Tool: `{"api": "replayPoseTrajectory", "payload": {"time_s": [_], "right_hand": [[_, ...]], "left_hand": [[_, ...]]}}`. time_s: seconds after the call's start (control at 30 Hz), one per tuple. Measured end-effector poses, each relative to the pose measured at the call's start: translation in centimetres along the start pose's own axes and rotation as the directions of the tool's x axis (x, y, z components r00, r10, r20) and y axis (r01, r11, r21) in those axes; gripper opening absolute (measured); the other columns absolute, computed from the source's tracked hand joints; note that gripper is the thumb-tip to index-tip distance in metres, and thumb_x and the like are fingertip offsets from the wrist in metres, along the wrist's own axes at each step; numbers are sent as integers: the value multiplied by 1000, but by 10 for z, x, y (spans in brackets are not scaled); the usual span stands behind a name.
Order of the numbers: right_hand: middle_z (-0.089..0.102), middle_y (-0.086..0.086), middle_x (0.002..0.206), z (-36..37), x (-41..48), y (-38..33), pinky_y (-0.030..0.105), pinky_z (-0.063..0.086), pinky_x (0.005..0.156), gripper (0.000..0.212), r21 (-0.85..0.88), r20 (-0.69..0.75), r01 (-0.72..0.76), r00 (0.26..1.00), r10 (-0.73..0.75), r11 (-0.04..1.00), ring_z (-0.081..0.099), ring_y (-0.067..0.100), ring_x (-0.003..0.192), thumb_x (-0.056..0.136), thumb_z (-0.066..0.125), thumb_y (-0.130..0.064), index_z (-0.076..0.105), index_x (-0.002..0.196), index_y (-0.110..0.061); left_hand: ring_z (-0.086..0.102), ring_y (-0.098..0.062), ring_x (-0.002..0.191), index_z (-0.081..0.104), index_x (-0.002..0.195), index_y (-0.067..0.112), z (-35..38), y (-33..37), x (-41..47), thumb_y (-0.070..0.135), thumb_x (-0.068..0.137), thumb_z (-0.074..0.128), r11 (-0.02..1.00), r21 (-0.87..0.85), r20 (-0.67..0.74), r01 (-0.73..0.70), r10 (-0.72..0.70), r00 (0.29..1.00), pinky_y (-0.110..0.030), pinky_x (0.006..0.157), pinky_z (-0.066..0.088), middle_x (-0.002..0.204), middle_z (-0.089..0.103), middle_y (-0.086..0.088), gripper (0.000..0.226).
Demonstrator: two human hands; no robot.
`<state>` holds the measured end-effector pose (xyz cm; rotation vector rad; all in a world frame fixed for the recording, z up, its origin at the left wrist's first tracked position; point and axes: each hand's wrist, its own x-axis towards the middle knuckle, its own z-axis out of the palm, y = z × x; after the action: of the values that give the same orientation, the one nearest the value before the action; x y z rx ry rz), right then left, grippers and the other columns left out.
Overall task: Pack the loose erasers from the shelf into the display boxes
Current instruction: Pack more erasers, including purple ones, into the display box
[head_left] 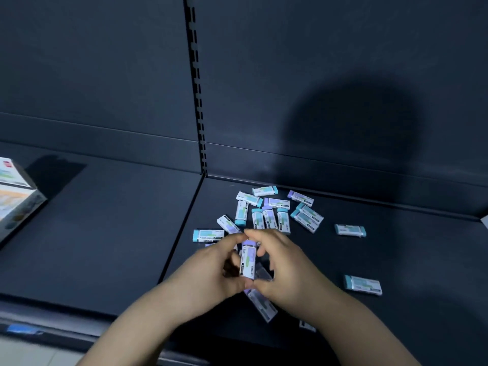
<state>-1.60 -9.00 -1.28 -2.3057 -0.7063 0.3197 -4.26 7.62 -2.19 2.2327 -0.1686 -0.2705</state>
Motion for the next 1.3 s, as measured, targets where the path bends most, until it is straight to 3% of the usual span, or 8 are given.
{"api": "replayPoseTrajectory", "payload": {"time_s": [0.13,0.23,0.33,0.63,0.77,0.93,1.0,1.3], "right_hand": [[40,-26,101,-1,-5,2,0,33,69,66,-1,28,-57,998,57,998,39,-25,81,80,67,-17,37,133,-41],[42,-26,99,-8,-9,13,2,35,76,38,-89,-10,-84,996,84,992,46,-14,88,81,67,-20,55,114,-35],[46,-16,97,-6,-12,18,19,44,82,12,-195,-12,-155,988,155,969,50,1,89,83,65,-34,62,93,-28],[49,0,93,13,-8,0,27,37,67,28,-369,-132,-348,937,322,861,53,18,90,86,54,-44,56,84,-16],[43,5,87,24,-6,-6,28,27,57,33,-452,-200,-356,934,296,818,53,23,94,88,48,-38,35,66,-17],[48,0,43,31,-1,-1,18,6,39,42,-580,-282,-373,926,251,724,48,15,36,36,86,-33,48,38,-17],[47,0,41,33,-1,5,15,-5,45,44,-585,-292,-404,914,282,703,47,13,34,32,87,-34,48,37,-16],[56,-2,61,24,-8,11,21,19,41,34,-627,-317,-373,924,213,683,55,15,50,49,85,-27,56,62,-17]], "left_hand": [[59,-1,79,50,113,39,-4,-7,-2,37,68,79,992,120,-31,-26,30,999,-19,74,47,86,63,14,53],[57,-2,89,51,109,35,-5,-14,-1,40,65,76,975,221,-68,16,-1,998,-21,80,47,94,59,16,51],[48,-5,106,46,117,37,-4,-15,0,46,67,73,940,342,-56,5,15,998,-20,90,40,108,47,19,57],[31,-8,128,27,139,38,-2,-16,4,55,75,63,846,529,22,-68,66,998,-23,103,30,132,30,13,75],[30,-8,128,24,142,38,2,-16,4,51,79,60,838,534,30,-109,110,994,-24,103,30,133,27,14,74],[31,-9,126,28,139,37,4,-18,6,50,78,61,832,543,9,-114,130,991,-25,103,31,132,27,13,71],[30,-9,126,28,138,37,5,-17,6,51,78,61,832,544,6,-112,130,991,-24,103,30,132,26,14,70],[26,-10,129,22,142,38,5,-15,4,54,80,59,826,555,4,-99,116,993,-25,104,27,136,25,14,74]]}}
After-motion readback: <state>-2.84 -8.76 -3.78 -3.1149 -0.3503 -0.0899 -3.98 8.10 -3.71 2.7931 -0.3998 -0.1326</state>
